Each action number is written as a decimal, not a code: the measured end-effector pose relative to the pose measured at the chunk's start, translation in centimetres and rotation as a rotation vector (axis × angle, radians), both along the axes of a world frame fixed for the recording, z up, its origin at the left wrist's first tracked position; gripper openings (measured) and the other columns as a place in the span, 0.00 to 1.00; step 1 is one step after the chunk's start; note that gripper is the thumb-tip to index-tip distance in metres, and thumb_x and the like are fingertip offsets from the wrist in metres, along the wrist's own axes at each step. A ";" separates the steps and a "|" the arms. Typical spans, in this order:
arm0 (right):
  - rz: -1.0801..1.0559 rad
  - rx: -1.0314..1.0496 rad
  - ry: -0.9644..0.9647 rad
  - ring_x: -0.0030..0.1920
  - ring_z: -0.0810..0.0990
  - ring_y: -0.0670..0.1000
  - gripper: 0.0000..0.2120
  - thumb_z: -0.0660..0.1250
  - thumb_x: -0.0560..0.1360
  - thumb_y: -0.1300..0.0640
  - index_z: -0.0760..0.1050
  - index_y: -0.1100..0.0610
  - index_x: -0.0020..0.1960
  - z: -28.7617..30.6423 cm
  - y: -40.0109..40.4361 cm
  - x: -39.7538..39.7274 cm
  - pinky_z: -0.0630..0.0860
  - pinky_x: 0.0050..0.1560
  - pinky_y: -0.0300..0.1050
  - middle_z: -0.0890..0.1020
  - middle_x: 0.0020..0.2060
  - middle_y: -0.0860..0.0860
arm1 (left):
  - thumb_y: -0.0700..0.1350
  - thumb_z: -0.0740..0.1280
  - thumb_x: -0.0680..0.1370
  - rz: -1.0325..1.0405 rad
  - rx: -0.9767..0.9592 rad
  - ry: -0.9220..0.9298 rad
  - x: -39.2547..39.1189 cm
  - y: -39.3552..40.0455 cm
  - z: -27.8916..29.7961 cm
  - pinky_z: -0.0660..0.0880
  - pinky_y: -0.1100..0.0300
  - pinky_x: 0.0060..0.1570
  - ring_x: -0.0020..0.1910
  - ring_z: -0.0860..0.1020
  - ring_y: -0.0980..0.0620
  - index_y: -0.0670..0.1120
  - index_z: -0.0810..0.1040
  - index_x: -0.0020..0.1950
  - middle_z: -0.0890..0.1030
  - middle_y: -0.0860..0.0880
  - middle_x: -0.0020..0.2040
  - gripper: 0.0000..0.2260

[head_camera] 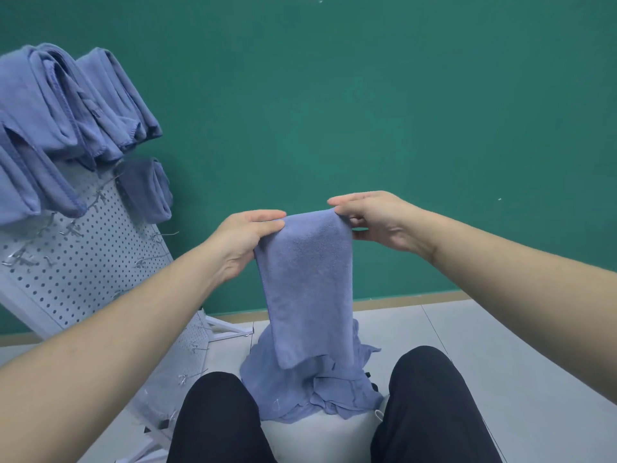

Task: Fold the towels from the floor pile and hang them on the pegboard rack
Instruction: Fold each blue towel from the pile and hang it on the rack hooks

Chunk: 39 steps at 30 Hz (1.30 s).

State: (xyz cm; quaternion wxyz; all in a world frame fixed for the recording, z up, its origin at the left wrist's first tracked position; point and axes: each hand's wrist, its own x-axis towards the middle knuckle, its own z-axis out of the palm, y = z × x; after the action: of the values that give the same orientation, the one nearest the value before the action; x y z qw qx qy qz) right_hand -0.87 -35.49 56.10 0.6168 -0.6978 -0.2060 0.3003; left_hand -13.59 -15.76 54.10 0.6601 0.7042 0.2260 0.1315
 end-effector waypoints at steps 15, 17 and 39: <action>0.096 -0.466 -0.626 0.40 0.78 0.44 0.05 0.74 0.74 0.50 0.83 0.49 0.47 0.3 -0.3 -0.1 0.74 0.41 0.37 0.82 0.39 0.43 | 0.50 0.73 0.76 -0.101 0.821 0.208 -0.1 0.3 1.2 0.71 0.61 0.39 0.39 0.75 0.56 0.50 0.84 0.45 0.82 0.54 0.41 0.04; 0.084 -0.389 -0.589 0.39 0.76 0.42 0.05 0.74 0.74 0.49 0.81 0.50 0.46 0.2 -0.5 0.1 0.71 0.39 0.37 0.80 0.39 0.42 | 0.50 0.72 0.76 -0.094 0.732 0.181 -0.1 0.7 1.0 0.70 0.61 0.40 0.39 0.75 0.57 0.51 0.83 0.44 0.81 0.56 0.40 0.04; -0.235 -0.005 -0.318 0.41 0.83 0.44 0.18 0.73 0.72 0.39 0.79 0.53 0.47 -2.7 1.4 -2.3 0.75 0.39 0.36 0.85 0.41 0.44 | 0.52 0.67 0.81 0.204 0.173 -0.276 -0.2 -3.7 -2.1 0.74 0.62 0.43 0.38 0.77 0.60 0.51 0.77 0.48 0.81 0.56 0.44 0.05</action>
State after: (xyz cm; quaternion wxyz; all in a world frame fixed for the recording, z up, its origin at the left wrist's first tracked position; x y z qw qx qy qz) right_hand -3.16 -34.11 53.37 0.6056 -0.7573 -0.2171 0.1126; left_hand -13.77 -19.50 51.97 0.6050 0.7071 0.1915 0.3119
